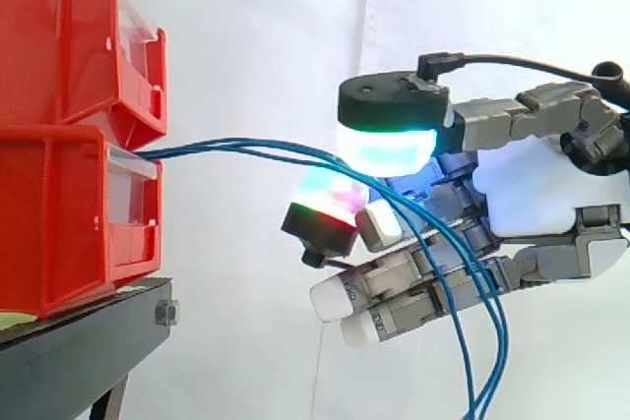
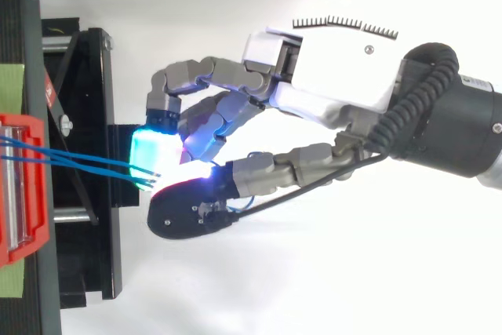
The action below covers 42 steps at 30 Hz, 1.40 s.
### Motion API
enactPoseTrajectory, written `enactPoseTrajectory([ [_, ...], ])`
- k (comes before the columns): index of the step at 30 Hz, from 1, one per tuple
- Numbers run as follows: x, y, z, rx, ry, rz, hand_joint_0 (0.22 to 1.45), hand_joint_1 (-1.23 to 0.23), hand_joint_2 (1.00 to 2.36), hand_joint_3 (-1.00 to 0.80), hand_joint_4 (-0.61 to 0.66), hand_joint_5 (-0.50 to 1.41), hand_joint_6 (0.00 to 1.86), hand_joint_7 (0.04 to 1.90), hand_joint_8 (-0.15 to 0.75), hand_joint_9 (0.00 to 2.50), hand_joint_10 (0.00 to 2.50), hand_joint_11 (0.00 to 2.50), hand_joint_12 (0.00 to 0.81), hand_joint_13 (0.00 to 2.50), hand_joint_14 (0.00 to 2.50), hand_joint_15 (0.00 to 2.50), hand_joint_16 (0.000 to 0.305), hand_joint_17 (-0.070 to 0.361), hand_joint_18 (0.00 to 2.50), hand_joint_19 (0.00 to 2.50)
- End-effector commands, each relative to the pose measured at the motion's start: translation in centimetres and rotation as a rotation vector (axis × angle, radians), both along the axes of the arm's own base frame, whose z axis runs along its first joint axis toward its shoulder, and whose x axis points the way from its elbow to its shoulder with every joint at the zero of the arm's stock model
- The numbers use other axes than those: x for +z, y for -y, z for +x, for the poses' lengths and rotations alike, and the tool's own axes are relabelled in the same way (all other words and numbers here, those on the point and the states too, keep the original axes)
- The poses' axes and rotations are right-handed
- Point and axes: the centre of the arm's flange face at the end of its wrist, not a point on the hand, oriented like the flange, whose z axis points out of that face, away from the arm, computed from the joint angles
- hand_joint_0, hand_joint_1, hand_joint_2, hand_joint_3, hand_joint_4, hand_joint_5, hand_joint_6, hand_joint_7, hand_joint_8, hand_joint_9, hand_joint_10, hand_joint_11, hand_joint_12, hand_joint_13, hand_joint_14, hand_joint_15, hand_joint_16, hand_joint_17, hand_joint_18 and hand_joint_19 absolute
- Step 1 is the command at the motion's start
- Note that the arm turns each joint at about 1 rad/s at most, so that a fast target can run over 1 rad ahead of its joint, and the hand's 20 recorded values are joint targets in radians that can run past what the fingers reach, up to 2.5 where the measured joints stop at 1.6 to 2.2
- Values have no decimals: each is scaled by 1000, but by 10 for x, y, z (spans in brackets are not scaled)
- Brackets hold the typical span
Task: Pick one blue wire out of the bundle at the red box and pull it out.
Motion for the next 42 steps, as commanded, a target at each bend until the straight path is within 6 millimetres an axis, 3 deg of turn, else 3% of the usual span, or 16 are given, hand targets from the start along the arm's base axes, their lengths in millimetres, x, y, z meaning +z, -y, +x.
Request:
enactPoseTrajectory([
  [1, 0, -1, 0, -1, 0, 0, 610, -882, 1018, -256, 281, -159, 720, 1160, 278, 855, 26, 763, 391, 491, 12, 293, 62, 139, 393, 381],
  [8, 0, -1, 0, -1, 1, 0, 609, -894, 1012, -342, 274, -164, 749, 1092, 280, 864, 26, 778, 389, 487, 14, 288, 62, 139, 385, 391],
  [15, 0, -1, 0, -1, 0, 0, 557, -803, 1006, -424, 249, -123, 690, 1197, 283, 926, 26, 745, 392, 522, 14, 297, 62, 140, 405, 419],
  [33, 0, -2, 0, 1, 0, 0, 599, -839, 1023, -85, 167, -186, 854, 1138, 287, 903, 27, 798, 392, 535, 12, 299, 61, 137, 436, 406],
  [42, 1, -3, 0, 2, 1, 0, 608, -808, 1018, -13, 311, -157, 784, 1062, 298, 926, 23, 752, 414, 554, 12, 288, 66, 148, 469, 402],
])
